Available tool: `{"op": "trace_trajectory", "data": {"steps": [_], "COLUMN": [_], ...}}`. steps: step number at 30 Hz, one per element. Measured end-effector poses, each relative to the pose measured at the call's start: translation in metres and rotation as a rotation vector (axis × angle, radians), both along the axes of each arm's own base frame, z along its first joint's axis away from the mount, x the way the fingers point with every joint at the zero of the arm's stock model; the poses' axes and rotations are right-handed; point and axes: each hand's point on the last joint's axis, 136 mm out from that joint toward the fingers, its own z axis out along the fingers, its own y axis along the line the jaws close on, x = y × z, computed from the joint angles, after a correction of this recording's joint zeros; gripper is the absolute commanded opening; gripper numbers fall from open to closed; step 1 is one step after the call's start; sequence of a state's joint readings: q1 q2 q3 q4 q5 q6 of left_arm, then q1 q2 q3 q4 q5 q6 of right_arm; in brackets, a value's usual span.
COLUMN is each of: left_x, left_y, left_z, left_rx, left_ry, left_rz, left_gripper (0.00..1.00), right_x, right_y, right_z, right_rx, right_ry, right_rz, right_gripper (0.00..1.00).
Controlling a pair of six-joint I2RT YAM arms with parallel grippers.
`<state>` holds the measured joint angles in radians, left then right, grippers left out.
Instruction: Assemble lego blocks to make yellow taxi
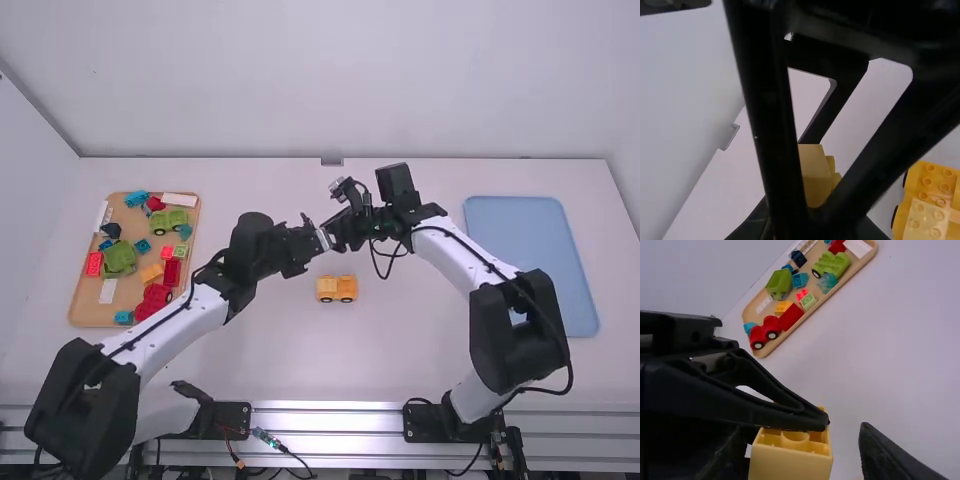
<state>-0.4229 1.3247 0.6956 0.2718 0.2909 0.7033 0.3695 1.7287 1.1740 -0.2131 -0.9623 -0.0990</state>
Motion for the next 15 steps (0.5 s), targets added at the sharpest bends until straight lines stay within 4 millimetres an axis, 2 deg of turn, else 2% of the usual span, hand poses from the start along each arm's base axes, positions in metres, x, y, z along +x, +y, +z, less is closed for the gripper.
{"op": "trace_trajectory", "data": {"steps": [11, 15], "left_x": [0.0032, 0.0033], "left_y": [0.0036, 0.0036], "left_z": [0.0000, -0.0004], "left_rx": [0.011, 0.015], "left_ry": [-0.008, -0.009], "left_rz": [0.025, 0.027], "left_gripper": [0.03, 0.12], "right_x": [-0.0013, -0.0018], "right_y": [0.0002, -0.0001], "right_z": [0.0008, 0.0003], "right_rx": [0.003, 0.001], "right_ry": [0.009, 0.018], "right_rz": [0.003, 0.001], "right_gripper": [0.35, 0.32]}}
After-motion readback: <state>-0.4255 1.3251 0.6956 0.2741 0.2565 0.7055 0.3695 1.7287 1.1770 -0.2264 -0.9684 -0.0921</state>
